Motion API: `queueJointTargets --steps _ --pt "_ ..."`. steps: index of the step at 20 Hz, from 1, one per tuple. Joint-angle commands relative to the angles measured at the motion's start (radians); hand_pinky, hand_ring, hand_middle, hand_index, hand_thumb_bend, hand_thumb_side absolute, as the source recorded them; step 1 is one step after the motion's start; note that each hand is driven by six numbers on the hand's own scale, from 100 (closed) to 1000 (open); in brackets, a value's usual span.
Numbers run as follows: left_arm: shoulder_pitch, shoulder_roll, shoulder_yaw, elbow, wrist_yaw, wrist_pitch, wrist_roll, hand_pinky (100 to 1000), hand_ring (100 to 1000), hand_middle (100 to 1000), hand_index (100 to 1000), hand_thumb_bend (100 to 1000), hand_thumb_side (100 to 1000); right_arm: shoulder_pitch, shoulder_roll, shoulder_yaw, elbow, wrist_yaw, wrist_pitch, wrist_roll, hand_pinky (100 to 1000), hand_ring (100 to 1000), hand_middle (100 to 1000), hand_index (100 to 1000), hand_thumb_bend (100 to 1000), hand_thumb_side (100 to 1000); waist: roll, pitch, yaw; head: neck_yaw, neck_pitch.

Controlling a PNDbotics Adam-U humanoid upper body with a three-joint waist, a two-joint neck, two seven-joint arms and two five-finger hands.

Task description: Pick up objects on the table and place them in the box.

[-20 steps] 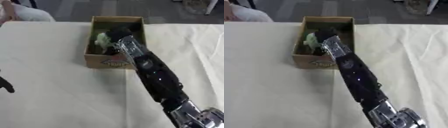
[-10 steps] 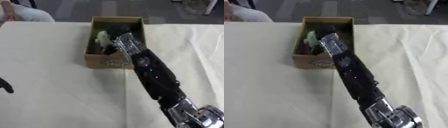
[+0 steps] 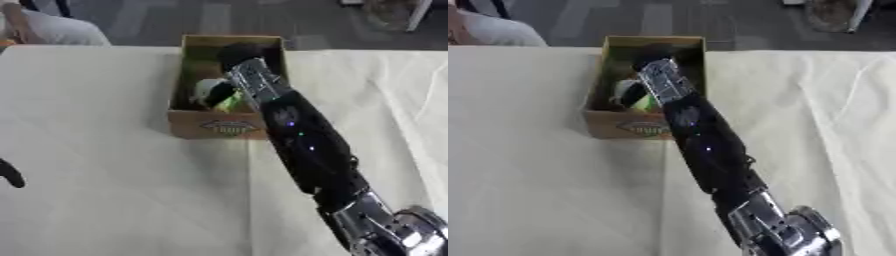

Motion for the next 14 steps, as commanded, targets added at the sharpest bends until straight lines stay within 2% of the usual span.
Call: queueJointTargets --steps 1,6,8,12,14 --pt "-0.003 0.014 0.000 -0.019 0.002 -0.003 -0.003 302 378 388 633 100 912 -0.033 -0.009 -0.007 -0.035 -0.021 0.009 0.003 939 984 808 1000 769 864 0.007 -0.027 0.000 -0.002 -0.009" --pt "-0.001 0.014 0.000 -0.019 0.002 -0.003 -0.003 302 378 388 633 100 911 -0.038 -0.014 -0.004 -0.050 -0.037 0.014 0.000 938 980 801 1000 744 872 0.009 -0.029 -0.001 -0.003 -0.009" --pt "-0.001 0.015 0.000 -0.019 0.002 -0.004 -0.003 302 378 388 632 100 911 -0.041 -0.017 -0.002 -0.063 -0.042 0.014 -0.005 935 977 791 1000 709 882 0.010 -0.031 -0.002 -0.003 -0.008" --pt "0.001 0.017 0.002 -0.019 0.003 -0.004 -0.001 302 378 389 632 100 909 -0.043 -0.040 0.016 -0.116 -0.062 -0.003 -0.008 931 973 776 1000 597 845 0.010 -0.034 -0.005 0.000 -0.004" --pt "0.001 0.018 0.003 -0.019 0.003 -0.005 0.000 302 378 389 632 100 909 -0.041 -0.061 0.031 -0.155 -0.076 -0.016 -0.008 928 970 767 1000 577 832 0.010 -0.036 -0.008 0.003 -0.001"
